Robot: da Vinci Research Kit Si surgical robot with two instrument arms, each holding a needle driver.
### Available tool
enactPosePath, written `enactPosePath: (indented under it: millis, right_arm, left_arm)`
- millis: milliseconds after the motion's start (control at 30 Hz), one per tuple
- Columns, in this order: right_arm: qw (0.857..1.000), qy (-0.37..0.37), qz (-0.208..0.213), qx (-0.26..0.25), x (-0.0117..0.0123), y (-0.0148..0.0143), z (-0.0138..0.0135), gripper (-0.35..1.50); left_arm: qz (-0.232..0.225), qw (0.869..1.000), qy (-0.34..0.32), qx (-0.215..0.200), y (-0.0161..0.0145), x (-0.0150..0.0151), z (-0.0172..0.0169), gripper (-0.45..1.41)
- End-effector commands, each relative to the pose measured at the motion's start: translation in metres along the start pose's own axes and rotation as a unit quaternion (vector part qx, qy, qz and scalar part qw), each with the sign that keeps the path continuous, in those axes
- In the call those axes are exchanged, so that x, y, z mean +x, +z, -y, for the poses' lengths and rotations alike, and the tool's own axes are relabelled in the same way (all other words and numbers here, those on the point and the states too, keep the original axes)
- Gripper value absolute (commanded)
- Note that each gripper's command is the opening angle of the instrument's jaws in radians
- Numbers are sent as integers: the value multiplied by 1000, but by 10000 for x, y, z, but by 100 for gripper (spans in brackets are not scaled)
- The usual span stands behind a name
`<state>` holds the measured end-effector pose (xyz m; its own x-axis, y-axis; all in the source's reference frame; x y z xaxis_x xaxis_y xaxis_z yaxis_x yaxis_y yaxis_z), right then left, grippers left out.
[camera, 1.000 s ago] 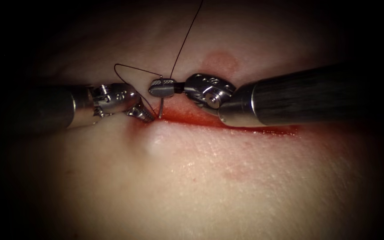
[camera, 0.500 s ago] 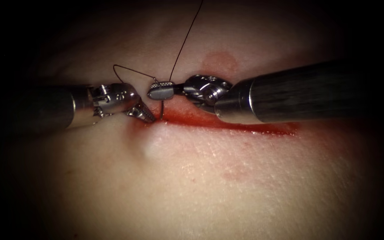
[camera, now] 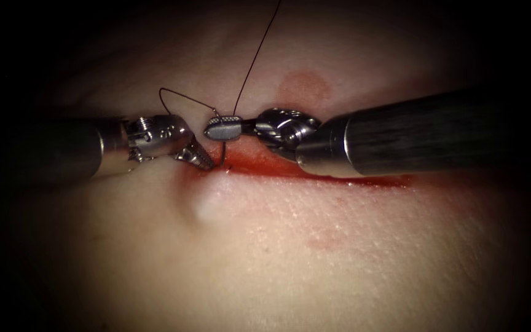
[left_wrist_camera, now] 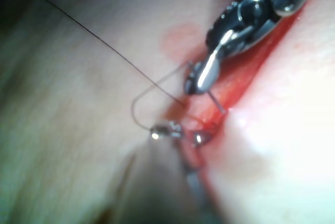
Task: Wound Closure
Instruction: Use the right gripper to throw the needle through the bottom of the incision, then pass the needle back to the left gripper to reposition.
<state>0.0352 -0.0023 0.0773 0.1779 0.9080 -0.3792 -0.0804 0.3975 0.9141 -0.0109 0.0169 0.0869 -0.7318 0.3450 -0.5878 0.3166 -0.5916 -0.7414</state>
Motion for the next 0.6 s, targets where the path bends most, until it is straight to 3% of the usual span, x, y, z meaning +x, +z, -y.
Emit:
enactPosePath:
  millis: [33, 600]
  right_arm:
    - [1000, -1, -4, 3, -6, 8, -3, -35]
    - [1000, -1, -18, 8, -6, 6, -1, -35]
  left_arm:
    - [0, 1000, 0, -1, 6, 0, 7, -35]
    - [0, 1000, 0, 1, 5, 0, 7, -35]
